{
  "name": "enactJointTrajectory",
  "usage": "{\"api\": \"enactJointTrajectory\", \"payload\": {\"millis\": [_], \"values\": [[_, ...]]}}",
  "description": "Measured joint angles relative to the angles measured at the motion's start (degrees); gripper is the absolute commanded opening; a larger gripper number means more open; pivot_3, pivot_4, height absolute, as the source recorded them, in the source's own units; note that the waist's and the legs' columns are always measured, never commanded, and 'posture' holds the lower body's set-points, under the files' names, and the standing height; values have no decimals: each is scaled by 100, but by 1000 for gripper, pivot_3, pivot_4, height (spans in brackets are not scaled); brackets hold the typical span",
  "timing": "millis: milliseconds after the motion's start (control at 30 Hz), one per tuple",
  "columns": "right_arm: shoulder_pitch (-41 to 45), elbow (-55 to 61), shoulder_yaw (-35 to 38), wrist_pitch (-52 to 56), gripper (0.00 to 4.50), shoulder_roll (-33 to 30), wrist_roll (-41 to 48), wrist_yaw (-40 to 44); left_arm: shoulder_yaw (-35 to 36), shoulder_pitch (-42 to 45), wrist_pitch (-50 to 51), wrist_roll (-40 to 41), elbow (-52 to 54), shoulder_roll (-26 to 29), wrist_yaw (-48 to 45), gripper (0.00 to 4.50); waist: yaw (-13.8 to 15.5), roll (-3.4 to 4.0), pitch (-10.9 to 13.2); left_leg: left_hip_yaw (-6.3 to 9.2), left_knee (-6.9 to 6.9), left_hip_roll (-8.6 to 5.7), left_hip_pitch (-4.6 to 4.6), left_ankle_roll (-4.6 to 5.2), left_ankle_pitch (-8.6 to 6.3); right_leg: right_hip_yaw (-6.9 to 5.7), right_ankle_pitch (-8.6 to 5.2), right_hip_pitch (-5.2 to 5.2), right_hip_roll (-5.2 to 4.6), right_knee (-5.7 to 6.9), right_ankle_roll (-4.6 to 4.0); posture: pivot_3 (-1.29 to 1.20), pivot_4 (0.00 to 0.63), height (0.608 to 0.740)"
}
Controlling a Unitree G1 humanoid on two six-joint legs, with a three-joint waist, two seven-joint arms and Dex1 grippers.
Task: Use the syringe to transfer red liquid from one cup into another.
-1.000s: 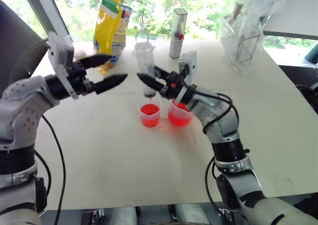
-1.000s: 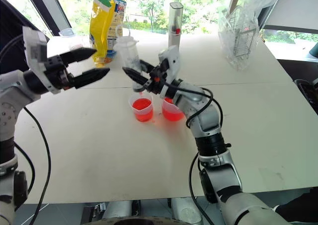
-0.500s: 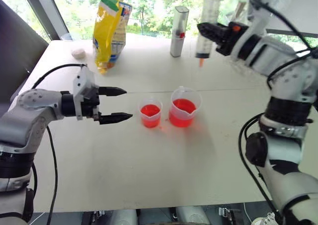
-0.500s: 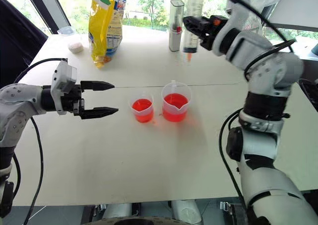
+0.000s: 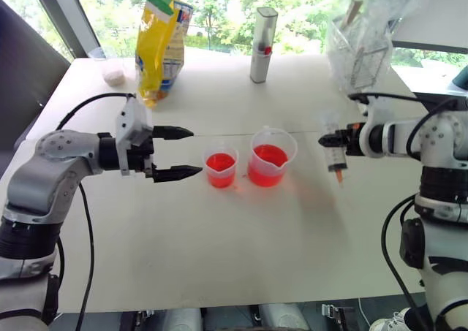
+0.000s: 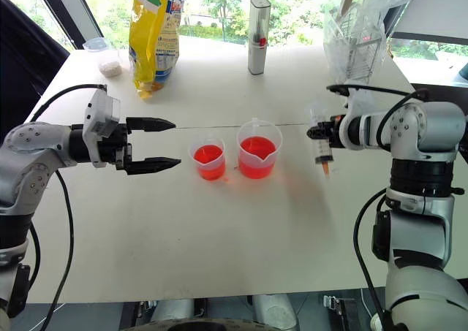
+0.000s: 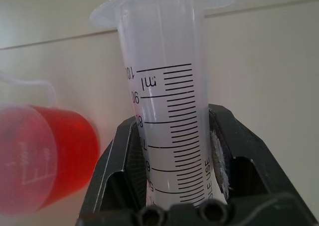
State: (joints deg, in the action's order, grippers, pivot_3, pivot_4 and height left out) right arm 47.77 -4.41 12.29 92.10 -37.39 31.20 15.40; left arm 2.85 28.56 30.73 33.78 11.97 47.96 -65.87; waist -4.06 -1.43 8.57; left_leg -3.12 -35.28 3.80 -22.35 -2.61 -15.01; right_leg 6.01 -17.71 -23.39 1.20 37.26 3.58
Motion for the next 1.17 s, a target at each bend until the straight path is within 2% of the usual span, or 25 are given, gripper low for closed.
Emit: {"api": "enactJointTrajectory", "payload": {"millis": [333, 400, 467, 533, 667, 833, 1033, 1167], "values": [[-585, 21, -21, 1, 1376, 297, -70, -165, -3, 3, 50, 0, 42, -38, 45, 4446, 5, 0, -1, 3, 0, -2, 2, 0, 0, -3, 0, 4, 4, 1, 1, 0, 150, 740], [-615, 22, -20, -8, 2435, 343, -151, -179, -3, 13, 55, 0, 46, -83, 93, 4500, 8, 1, -2, 4, -1, -3, 3, -1, 0, -3, 0, 5, 5, 2, 1, 0, 150, 740], [-615, 22, -21, -30, 3257, 347, -201, -173, -3, 39, 101, 1, 46, -121, 150, 4500, 10, 0, -2, 6, -3, -3, 3, -1, 1, -5, 1, 7, 4, 2, 1, 0, 150, 740], [-615, 22, -27, -77, 4358, 347, -274, -147, -2, 53, 151, 16, 46, -137, 195, 4500, 10, 0, -3, 6, -5, -4, 4, -1, 1, -5, 1, 8, 5, 4, 1, 0, 150, 740], [-618, 70, -72, -88, 4440, 288, -294, -31, -1, 53, 165, 66, 58, -150, 228, 4500, 6, 0, -2, 6, -6, -5, 4, -1, 1, -4, 1, 8, 5, 5, 2, 0, 150, 740], [-674, 827, -297, -132, 4440, -277, -135, 427, 17, 47, 284, 180, 182, -184, 268, 4500, 14, 1, -2, 7, -5, -4, 4, -1, 0, -6, 1, 8, 5, 5, 2, 0, 150, 740], [-949, 2345, -151, -446, 4440, -1415, 776, 1795, 140, -74, 408, 276, 288, -114, 290, 4500, 11, 1, -2, 15, -4, -3, 10, -1, 0, -13, 0, 20, 4, 3, 3, 0, 150, 740], [-1541, 3125, -5, -1111, 4440, -2456, 1127, 2769, 238, -135, 446, 310, 330, -67, 343, 4500, 24, 0, -2, 20, -10, -3, 15, -1, 0, -19, 0, 29, 2, 2, 3, 0, 150, 740]]}}
